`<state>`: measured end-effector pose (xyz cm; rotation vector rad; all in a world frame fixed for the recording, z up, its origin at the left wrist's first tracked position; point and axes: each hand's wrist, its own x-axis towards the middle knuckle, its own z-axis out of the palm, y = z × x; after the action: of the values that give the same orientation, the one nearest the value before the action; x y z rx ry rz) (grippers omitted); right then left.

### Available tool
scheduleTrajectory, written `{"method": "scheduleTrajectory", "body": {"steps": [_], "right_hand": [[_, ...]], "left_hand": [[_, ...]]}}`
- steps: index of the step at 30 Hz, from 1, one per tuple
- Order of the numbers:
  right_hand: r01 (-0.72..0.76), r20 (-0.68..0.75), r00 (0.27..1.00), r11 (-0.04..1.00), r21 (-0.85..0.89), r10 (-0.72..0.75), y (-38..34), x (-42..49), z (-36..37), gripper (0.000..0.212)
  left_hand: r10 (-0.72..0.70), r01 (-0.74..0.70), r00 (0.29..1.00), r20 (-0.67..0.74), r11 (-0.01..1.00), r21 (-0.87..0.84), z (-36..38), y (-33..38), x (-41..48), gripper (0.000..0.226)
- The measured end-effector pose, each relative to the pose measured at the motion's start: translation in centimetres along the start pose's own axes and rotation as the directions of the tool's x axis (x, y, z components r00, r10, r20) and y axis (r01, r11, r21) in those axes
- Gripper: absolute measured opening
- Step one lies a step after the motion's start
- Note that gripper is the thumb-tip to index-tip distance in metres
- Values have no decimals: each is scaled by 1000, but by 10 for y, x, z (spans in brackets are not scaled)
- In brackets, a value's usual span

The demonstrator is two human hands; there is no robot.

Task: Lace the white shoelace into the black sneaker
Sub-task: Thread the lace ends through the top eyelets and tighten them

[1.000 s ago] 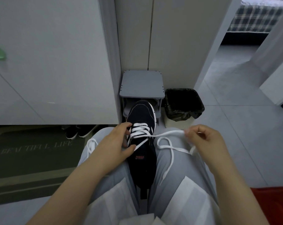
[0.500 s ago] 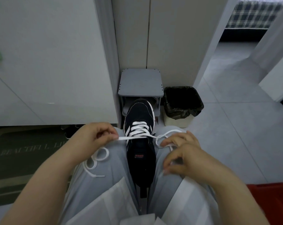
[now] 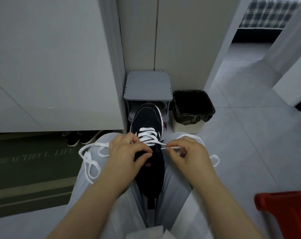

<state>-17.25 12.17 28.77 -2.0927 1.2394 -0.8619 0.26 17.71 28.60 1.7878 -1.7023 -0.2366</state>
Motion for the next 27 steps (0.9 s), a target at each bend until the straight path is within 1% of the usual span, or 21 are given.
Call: {"method": "scheduleTrajectory", "body": {"steps": [4, 8, 17, 20, 23, 25, 27], "right_hand": [[55, -19, 998, 998, -3, -55, 3, 0, 2, 9], [82, -2, 997, 996, -37, -82, 3, 1, 4, 11], [55, 8, 998, 998, -14, -55, -1, 3, 13, 11], [30, -14, 999, 999, 10, -30, 1, 4, 14, 14], [28, -28, 999, 1000, -6, -28, 2, 4, 14, 18], [2, -71, 997, 1000, -2, -2, 0, 4, 13, 24], [-14, -145, 989, 1000, -23, 11, -1, 5, 9, 26]], "left_hand": [[-26, 28, 998, -50, 999, 43, 12, 1, -2, 13], [-24, 27, 997, -70, 998, 51, 15, 2, -1, 15], [-23, 29, 990, -137, 999, 42, 24, 2, 0, 15], [-13, 25, 989, -146, 997, 77, 26, 3, -1, 15], [-9, 25, 989, -144, 993, 113, 28, 4, 0, 21], [-14, 30, 990, -138, 993, 115, 27, 5, -1, 13], [-19, 35, 992, -121, 991, 129, 23, 5, -5, 6]]}}
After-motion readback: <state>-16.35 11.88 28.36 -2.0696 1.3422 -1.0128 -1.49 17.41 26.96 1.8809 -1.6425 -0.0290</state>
